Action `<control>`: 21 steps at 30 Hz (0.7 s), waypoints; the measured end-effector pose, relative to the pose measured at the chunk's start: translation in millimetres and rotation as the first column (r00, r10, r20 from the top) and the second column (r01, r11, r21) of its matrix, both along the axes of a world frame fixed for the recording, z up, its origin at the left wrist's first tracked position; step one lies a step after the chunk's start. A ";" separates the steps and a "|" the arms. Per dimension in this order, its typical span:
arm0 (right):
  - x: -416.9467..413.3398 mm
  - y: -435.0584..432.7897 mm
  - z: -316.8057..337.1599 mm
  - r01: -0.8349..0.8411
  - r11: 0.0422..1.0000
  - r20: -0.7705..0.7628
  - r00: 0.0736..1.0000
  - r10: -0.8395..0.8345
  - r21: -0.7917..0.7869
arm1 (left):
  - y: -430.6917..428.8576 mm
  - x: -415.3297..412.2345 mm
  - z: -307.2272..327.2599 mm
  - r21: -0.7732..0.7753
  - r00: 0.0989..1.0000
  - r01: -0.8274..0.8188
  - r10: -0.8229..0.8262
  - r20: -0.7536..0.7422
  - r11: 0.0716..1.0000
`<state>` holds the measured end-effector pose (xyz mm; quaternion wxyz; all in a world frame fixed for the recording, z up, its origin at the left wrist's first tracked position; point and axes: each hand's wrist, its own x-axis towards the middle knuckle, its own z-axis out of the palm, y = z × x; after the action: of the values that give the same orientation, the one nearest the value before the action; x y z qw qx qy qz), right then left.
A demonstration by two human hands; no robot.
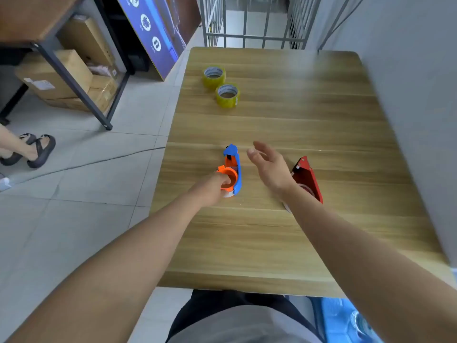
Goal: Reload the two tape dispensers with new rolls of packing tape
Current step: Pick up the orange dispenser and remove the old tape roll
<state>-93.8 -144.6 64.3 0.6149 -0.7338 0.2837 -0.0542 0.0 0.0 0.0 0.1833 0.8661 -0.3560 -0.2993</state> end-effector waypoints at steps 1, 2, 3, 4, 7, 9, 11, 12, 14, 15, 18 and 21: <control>2.1 0.8 0.3 0.003 1.000 -0.003 1.000 -0.003 -0.001 | -1.0 1.9 -1.0 0.024 0.999 0.041 -0.042 0.026 0.999; 4.5 0.3 -0.5 0.007 1.000 -0.011 1.000 -0.007 -0.003 | -2.1 4.5 -2.8 0.047 0.995 0.073 -0.075 0.060 0.996; 5.5 0.8 -2.9 0.009 1.000 -0.025 1.000 -0.009 -0.002 | -3.2 5.4 -3.9 0.081 0.993 0.089 -0.095 0.075 0.993; 6.1 3.1 -3.2 0.011 1.000 -0.036 0.999 -0.011 0.001 | -3.8 5.1 -4.8 0.111 0.990 0.099 -0.110 0.090 0.989; 11.0 5.1 -9.1 0.017 1.000 -0.061 0.998 -0.016 0.012 | -8.6 7.3 -7.5 0.128 0.982 0.123 -0.139 0.125 0.984; 13.6 6.2 -12.7 0.028 0.999 -0.070 0.997 -0.026 0.022 | -11.4 7.9 -9.1 0.134 0.973 0.148 -0.168 0.155 0.980; 14.5 7.5 -15.1 0.036 0.999 -0.082 0.996 -0.034 0.030 | -14.5 8.2 -12.0 0.147 0.965 0.164 -0.190 0.183 0.975; 14.8 8.5 -15.7 0.035 0.999 -0.086 0.996 -0.033 0.030 | -15.5 8.1 -13.1 0.157 0.961 0.170 -0.199 0.193 0.973; 14.6 9.2 -17.0 0.029 0.999 -0.096 0.995 -0.026 0.026 | -15.9 7.2 -13.9 0.174 0.960 0.166 -0.200 0.195 0.971; 14.7 9.4 -17.4 0.029 0.999 -0.103 0.994 -0.027 0.026 | -15.5 7.0 -13.9 0.167 0.965 0.156 -0.186 0.185 0.974; 14.2 8.7 -17.7 0.037 0.999 -0.125 0.992 -0.032 0.032 | -12.0 7.4 -12.2 0.096 0.985 0.083 -0.096 0.143 0.992; 14.5 7.9 -18.6 0.044 0.998 -0.143 0.989 -0.039 0.037 | -8.6 10.0 -4.9 -0.013 0.990 0.026 -0.024 0.137 1.000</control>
<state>-79.2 -136.7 45.8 0.6066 -0.7171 0.3431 -0.0088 10.0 -8.6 -4.9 0.1610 0.8787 -0.3808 -0.2387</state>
